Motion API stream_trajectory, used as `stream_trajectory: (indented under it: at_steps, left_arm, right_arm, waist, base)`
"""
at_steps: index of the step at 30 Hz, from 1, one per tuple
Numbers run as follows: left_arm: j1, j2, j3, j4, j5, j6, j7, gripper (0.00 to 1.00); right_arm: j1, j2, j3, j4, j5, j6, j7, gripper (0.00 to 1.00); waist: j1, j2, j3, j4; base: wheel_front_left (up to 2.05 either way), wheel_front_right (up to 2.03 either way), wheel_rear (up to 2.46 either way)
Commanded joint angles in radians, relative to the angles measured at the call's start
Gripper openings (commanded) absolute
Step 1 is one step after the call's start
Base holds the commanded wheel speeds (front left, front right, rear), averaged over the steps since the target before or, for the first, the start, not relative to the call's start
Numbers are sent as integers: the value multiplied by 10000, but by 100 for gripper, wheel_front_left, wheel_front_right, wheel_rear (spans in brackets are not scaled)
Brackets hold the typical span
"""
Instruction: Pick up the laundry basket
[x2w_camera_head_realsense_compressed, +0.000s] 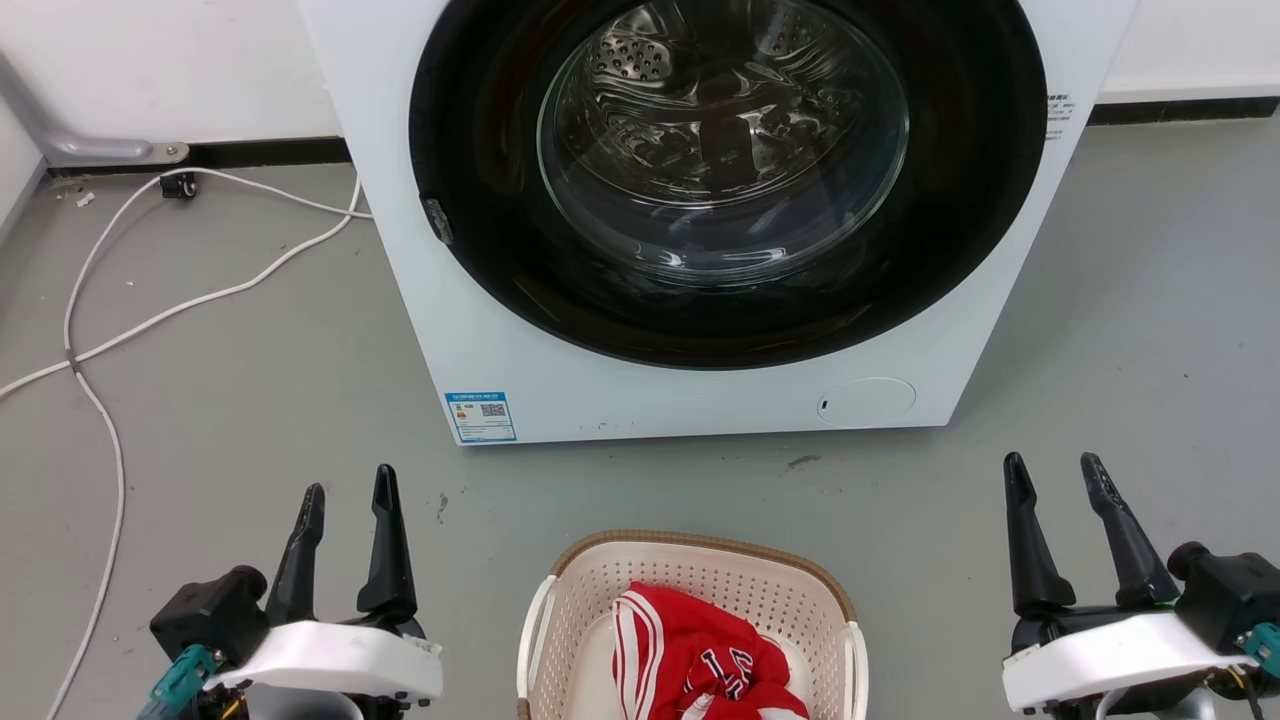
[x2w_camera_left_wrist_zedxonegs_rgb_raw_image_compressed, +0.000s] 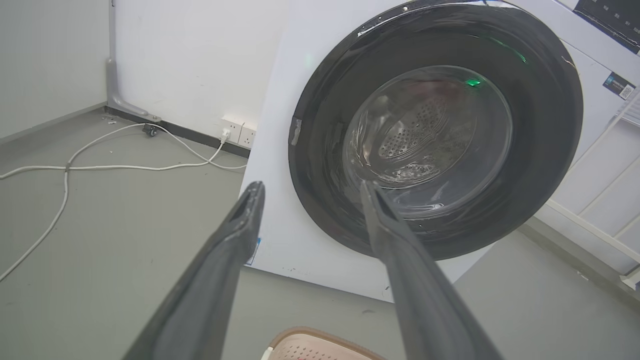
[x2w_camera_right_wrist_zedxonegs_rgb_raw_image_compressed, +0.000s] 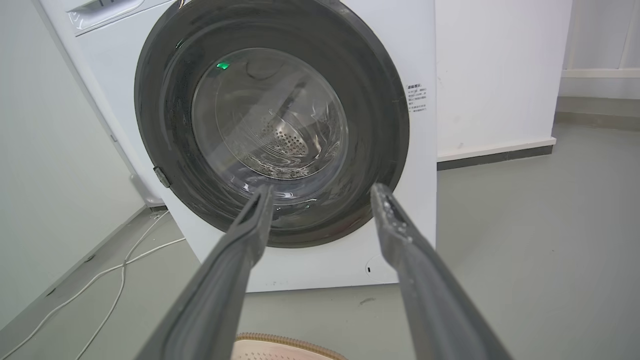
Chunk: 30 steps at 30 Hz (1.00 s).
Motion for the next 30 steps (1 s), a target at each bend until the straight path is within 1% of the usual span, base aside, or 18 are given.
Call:
stream_trajectory:
  at_steps: [1,16,30]
  left_arm:
    - [39,35,-13,-160,308,-59,-114,100]
    - [227,37,-36,-259,1594,9,-461,100]
    - [408,39,-102,-317,2707,149,-743,100]
  right_arm:
    - [93,-36,19,-172,-341,0,-111,100]
    - [301,-37,50,-352,-1839,-1,-454,100]
    - [475,-38,8,-495,-2902,-1,-746,100]
  waist:
    - [-2,0,-1,4]
    - [-2,0,-10,9]
    - [-2,0,-9,0]
  base:
    - [0,0,0]
    - [0,0,0]
    - [0,0,0]
